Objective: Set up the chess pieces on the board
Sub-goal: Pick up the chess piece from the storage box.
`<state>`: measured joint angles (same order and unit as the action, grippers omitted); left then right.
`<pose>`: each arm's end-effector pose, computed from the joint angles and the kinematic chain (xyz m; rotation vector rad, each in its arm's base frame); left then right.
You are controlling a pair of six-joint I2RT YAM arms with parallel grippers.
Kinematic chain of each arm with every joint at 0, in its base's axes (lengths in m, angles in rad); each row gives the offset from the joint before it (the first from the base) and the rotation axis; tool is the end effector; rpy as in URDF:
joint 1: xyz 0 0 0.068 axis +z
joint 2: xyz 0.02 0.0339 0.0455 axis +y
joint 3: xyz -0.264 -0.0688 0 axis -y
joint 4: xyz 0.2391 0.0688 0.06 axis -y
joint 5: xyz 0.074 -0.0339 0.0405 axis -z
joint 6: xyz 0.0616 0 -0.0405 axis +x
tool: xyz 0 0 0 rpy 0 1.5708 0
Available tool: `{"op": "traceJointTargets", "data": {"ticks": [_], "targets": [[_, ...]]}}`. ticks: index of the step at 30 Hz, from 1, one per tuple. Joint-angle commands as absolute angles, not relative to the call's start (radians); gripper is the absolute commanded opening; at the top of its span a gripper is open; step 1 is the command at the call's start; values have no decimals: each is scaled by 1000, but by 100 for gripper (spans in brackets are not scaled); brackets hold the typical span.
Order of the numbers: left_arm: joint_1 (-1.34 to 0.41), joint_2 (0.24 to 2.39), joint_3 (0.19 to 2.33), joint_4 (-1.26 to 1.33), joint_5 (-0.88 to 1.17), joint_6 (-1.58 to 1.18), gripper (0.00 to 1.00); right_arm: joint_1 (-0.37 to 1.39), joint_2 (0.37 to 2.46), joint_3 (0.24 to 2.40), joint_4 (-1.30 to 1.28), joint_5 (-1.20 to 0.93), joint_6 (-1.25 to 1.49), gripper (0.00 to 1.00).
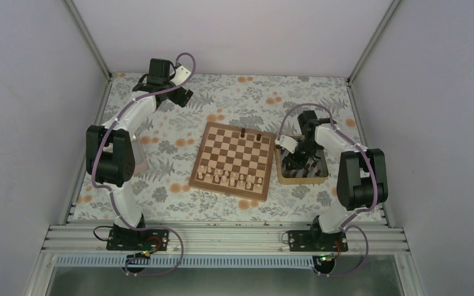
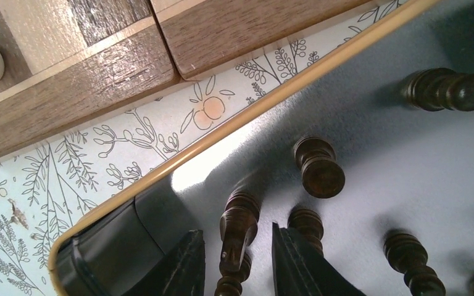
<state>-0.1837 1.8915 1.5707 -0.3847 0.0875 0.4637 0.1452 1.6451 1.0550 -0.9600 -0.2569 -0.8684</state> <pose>0.4435 -0.0879 0.2578 0.7666 2.1404 0.0480 0.2693 0.0552 0.1600 -1.4651 2.6307 0.3527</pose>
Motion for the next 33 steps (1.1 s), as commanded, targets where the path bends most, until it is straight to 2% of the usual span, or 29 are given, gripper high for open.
{"op": "traceJointTargets", "data": {"ticks": [1, 14, 24, 27, 33], "targets": [[-189, 1898, 1580, -394, 100, 469, 100, 155, 1648, 1049, -941, -248, -853, 29], [-189, 1889, 1577, -395, 113, 469, 100, 168, 1657, 1037, -926, -237, -840, 24], [-189, 1890, 1583, -398, 123, 466, 100, 176, 1622, 1046, -946, -237, -831, 9], [-189, 1890, 1585, -400, 124, 466, 100, 176, 1600, 1080, -979, -258, -835, 5], [-189, 1885, 1586, -400, 123, 465, 100, 175, 1582, 1231, -1073, -261, -847, 4]]}}
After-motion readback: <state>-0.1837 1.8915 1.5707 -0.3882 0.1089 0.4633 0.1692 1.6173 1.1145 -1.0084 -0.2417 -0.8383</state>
